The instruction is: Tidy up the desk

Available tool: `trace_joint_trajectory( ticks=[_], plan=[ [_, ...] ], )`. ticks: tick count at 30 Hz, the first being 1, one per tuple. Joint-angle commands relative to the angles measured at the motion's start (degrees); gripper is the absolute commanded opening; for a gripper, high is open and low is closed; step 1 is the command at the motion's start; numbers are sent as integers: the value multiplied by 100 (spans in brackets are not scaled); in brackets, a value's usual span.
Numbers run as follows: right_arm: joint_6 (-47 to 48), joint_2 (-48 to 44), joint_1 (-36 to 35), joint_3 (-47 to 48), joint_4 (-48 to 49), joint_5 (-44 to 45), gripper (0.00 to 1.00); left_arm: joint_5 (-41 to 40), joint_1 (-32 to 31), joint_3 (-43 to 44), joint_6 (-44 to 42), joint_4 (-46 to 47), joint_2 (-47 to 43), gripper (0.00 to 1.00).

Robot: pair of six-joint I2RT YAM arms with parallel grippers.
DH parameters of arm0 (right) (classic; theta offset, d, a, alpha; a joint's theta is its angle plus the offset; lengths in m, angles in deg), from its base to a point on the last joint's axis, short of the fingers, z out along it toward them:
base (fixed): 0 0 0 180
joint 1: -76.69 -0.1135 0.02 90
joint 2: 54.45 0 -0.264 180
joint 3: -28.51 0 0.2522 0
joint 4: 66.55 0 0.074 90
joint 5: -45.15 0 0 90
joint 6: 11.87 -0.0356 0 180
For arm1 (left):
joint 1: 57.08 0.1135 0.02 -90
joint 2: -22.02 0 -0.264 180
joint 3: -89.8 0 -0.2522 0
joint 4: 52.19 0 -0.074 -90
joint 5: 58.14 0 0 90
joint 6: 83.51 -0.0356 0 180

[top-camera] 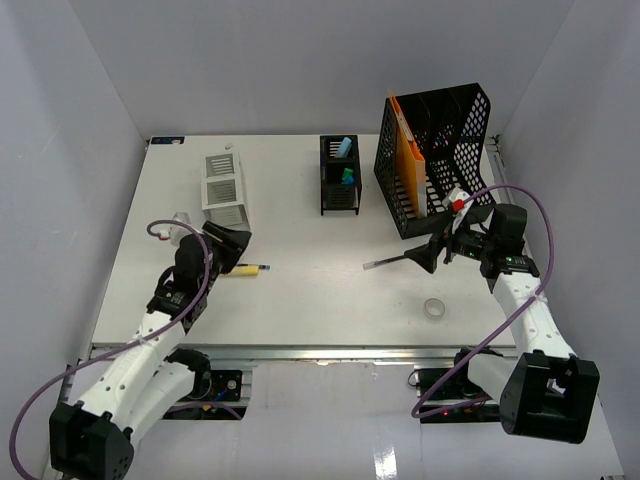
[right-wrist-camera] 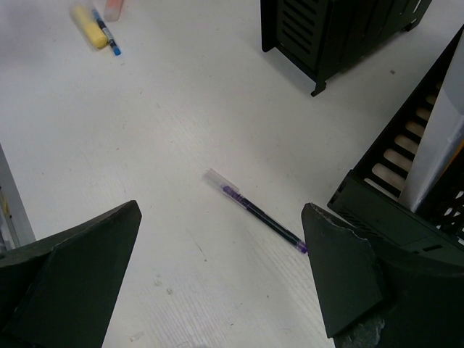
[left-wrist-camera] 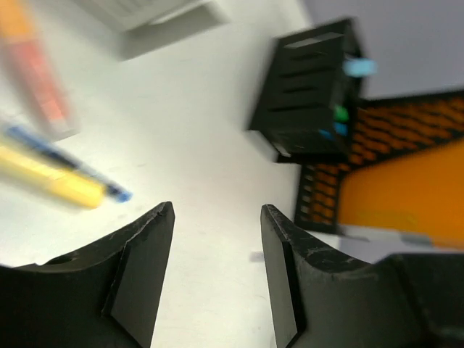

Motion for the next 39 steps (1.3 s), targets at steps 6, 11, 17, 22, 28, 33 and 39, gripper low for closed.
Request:
trace_joint_trajectory(
  ticks=[6,11,17,22,28,33,39],
  plan=[
    [-81,-105,59,-26,117,151,98,-130,499,1276,1143,-2391,2557,67],
    [-84,-119,68,-5,97,177,98,-110,700,1504,1178,-2407,3141,67],
    [-107,-122,68,18,83,168,98,38,831,1781,1177,-2612,3656,65],
    [-107,-152,69,27,67,161,98,96,870,1868,1110,-2569,3948,59],
    [-107,-174,77,36,65,159,98,194,893,1961,1038,-2634,4151,57],
    [-116,-178,77,36,65,150,98,176,894,1815,998,-2683,4015,54],
    [-125,-193,77,36,74,147,98,150,894,1622,836,-2786,3768,50]
  ],
)
